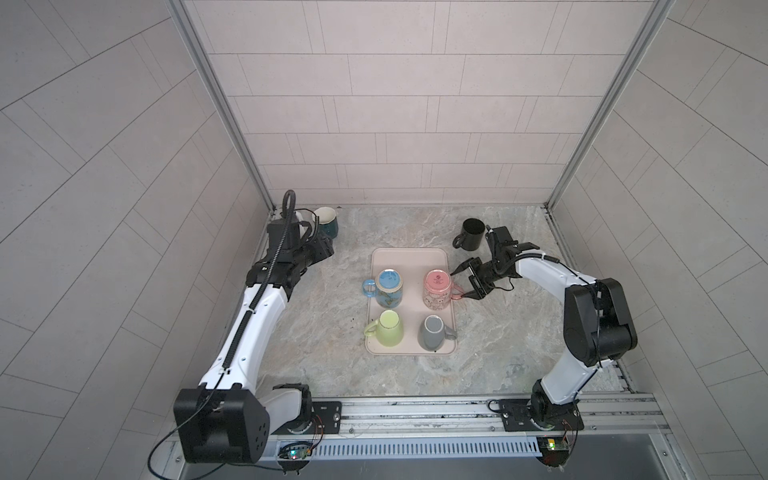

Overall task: Turn the mug right side up
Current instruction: 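Move the right gripper down to the pink mug on the tray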

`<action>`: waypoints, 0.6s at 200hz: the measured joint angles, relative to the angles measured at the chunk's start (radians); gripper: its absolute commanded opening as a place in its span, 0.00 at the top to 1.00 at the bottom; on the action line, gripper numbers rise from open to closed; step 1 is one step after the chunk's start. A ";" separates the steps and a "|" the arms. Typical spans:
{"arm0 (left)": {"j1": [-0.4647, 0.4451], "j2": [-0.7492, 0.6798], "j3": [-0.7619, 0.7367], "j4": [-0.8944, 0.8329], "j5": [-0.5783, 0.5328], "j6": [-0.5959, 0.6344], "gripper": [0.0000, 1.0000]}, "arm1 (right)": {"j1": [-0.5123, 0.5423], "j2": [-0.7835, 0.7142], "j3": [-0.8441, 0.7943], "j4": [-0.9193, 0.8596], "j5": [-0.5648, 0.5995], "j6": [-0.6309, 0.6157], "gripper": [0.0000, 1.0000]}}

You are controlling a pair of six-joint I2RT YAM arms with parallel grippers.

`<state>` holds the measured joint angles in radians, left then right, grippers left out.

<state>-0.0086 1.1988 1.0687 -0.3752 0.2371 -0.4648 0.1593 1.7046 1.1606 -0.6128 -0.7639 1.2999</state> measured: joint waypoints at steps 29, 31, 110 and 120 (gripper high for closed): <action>0.002 0.000 0.000 0.004 0.000 0.000 0.31 | 0.004 0.005 -0.007 0.008 -0.007 0.012 0.32; 0.002 0.000 0.000 0.004 0.000 0.000 0.31 | 0.004 0.005 -0.007 0.008 -0.007 0.013 0.33; 0.002 0.000 -0.003 0.005 0.000 0.000 0.31 | 0.008 0.034 -0.007 0.011 -0.018 0.021 0.38; 0.002 0.000 -0.003 0.005 0.000 0.000 0.31 | 0.009 0.041 -0.007 0.011 -0.018 0.021 0.38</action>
<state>-0.0067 1.1988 1.0660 -0.3698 0.2367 -0.4648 0.1680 1.7458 1.1534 -0.6022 -0.7822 1.3209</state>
